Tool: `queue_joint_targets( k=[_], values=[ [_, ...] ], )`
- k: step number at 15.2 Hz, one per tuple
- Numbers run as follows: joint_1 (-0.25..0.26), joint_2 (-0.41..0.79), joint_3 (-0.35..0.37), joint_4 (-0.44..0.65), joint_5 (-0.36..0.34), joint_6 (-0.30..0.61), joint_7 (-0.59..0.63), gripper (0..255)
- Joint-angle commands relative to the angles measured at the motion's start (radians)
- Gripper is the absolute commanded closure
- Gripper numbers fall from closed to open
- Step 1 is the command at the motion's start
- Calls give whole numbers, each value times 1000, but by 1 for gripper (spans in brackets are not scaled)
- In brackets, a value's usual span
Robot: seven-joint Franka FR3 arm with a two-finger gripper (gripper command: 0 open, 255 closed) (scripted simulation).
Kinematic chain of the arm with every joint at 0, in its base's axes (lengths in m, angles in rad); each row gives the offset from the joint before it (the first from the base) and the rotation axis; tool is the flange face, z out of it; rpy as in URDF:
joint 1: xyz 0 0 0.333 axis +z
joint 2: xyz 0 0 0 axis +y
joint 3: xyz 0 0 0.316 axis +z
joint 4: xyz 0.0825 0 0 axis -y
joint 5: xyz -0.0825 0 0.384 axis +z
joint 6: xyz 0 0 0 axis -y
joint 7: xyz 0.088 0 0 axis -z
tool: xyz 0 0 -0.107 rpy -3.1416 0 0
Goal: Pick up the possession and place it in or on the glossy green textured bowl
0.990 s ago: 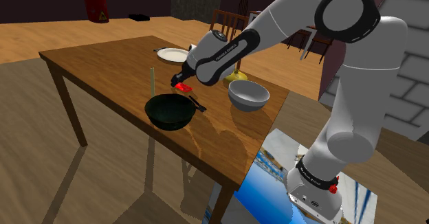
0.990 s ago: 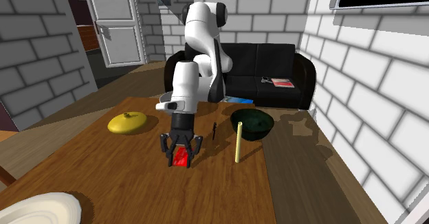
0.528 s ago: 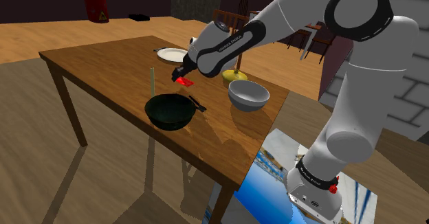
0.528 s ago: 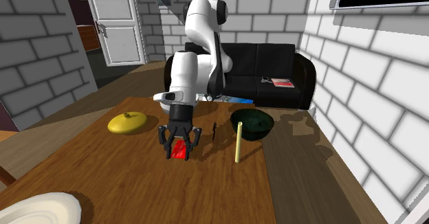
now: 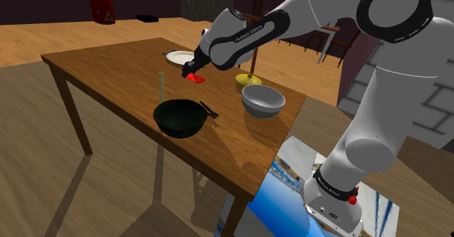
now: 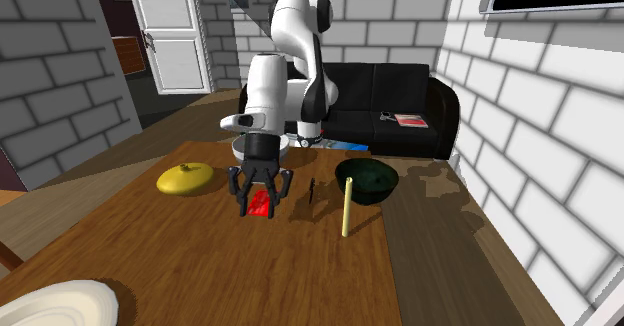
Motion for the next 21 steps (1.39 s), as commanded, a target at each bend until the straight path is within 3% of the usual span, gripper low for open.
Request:
queue_joint_targets(
  k=[1, 17, 21],
  values=[
    [-2, -16, 2, 6, 4, -23, -3, 255],
    [-6, -115, 5, 99, 18, -215, -8, 255],
    [34, -200, 33, 0, -47, -199, 114, 255]
  ],
)
